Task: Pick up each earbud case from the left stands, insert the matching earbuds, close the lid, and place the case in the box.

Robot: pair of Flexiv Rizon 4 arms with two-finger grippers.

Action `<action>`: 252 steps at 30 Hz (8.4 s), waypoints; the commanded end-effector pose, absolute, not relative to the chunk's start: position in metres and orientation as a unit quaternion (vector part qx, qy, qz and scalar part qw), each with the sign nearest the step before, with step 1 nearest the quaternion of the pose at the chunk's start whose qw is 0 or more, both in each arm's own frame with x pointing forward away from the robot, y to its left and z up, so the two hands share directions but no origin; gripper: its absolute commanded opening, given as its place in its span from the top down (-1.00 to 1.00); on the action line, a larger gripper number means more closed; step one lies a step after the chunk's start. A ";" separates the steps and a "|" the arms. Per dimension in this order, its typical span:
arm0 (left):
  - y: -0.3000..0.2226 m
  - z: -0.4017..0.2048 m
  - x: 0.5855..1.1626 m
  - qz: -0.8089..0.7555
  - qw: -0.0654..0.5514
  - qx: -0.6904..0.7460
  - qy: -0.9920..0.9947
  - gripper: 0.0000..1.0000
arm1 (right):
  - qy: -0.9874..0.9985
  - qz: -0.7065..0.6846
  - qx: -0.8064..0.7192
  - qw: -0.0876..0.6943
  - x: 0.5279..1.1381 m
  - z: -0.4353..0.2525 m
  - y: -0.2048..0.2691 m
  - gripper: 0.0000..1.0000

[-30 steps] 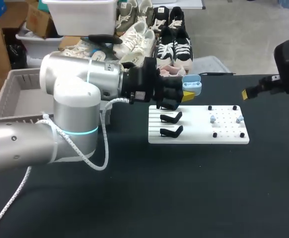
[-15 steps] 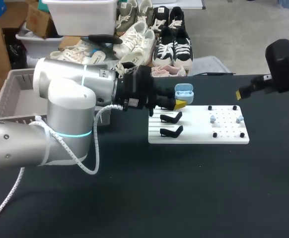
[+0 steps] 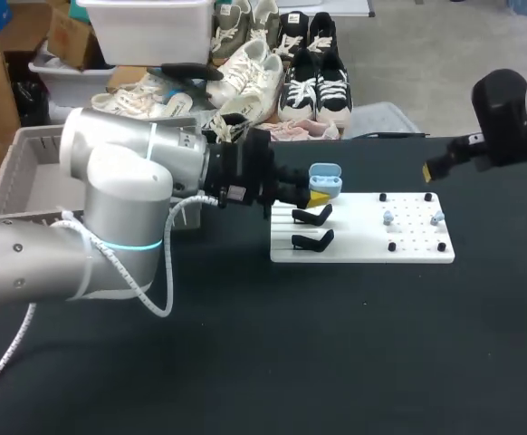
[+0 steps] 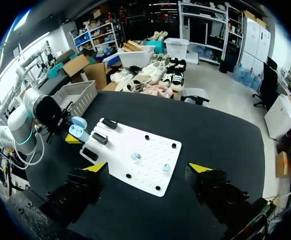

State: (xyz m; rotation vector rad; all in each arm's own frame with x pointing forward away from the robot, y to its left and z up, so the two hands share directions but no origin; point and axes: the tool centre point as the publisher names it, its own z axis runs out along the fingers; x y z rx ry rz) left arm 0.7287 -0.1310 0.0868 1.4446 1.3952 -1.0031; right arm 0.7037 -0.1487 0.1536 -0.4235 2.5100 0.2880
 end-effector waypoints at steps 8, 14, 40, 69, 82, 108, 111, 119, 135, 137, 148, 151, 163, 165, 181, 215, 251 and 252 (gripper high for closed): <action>-0.135 0.082 0.738 -0.418 0.429 0.573 0.559 1.00 | 0.942 0.103 -0.156 0.280 0.708 0.155 -0.149 -1.00; -0.135 0.082 0.737 -0.418 0.429 0.570 0.562 1.00 | 0.948 0.094 -0.157 0.260 0.709 0.146 -0.155 -1.00; -0.135 0.082 0.737 -0.418 0.429 0.570 0.562 1.00 | 0.957 0.018 -0.244 0.157 0.714 0.054 -0.181 -1.00; -0.135 0.082 0.737 -0.418 0.429 0.570 0.562 1.00 | 0.962 0.029 -0.255 0.094 0.726 0.048 -0.177 -0.55; -0.135 0.082 0.737 -0.418 0.429 0.570 0.562 1.00 | 0.963 0.009 -0.258 0.076 0.728 0.043 -0.167 -0.14; -0.135 0.082 0.737 -0.418 0.429 0.570 0.562 1.00 | 0.969 0.007 -0.234 0.080 0.725 0.024 -0.167 0.12; -0.135 0.082 0.737 -0.418 0.429 0.570 0.562 1.00 | 0.969 0.007 -0.233 0.081 0.728 0.024 -0.168 0.09; -0.135 0.082 0.737 -0.418 0.429 0.570 0.562 1.00 | 0.970 0.004 -0.229 0.082 0.731 0.026 -0.169 0.13; -0.135 0.082 0.737 -0.418 0.429 0.570 0.562 1.00 | 0.972 0.000 -0.221 0.077 0.731 0.028 -0.166 0.27; -0.135 0.082 0.737 -0.418 0.429 0.570 0.562 1.00 | 0.972 0.000 -0.221 0.077 0.731 0.027 -0.166 0.39; -0.135 0.082 0.737 -0.418 0.429 0.570 0.562 1.00 | 0.973 0.002 -0.217 0.074 0.731 0.022 -0.164 0.44; -0.135 0.082 0.737 -0.418 0.429 0.570 0.562 1.00 | 0.974 0.003 -0.216 0.072 0.731 0.021 -0.165 0.44; -0.135 0.082 0.737 -0.418 0.429 0.570 0.562 1.00 | 0.974 0.002 -0.213 0.071 0.733 0.020 -0.166 0.48; -0.135 0.082 0.737 -0.418 0.429 0.570 0.562 1.00 | 0.975 0.001 -0.213 0.070 0.733 0.020 -0.166 0.48; -0.135 0.082 0.737 -0.418 0.429 0.570 0.562 1.00 | 0.975 -0.002 -0.211 0.067 0.734 0.019 -0.167 0.74; -0.135 0.082 0.737 -0.418 0.429 0.570 0.562 1.00 | 0.963 -0.008 -0.254 0.090 0.702 0.070 -0.162 1.00; -0.135 0.082 0.737 -0.418 0.429 0.570 0.562 1.00 | 0.995 0.068 -0.036 0.064 0.689 0.090 -0.147 1.00; -0.135 0.082 0.737 -0.418 0.429 0.570 0.562 1.00 | 0.997 0.058 -0.013 0.058 0.687 0.091 -0.145 1.00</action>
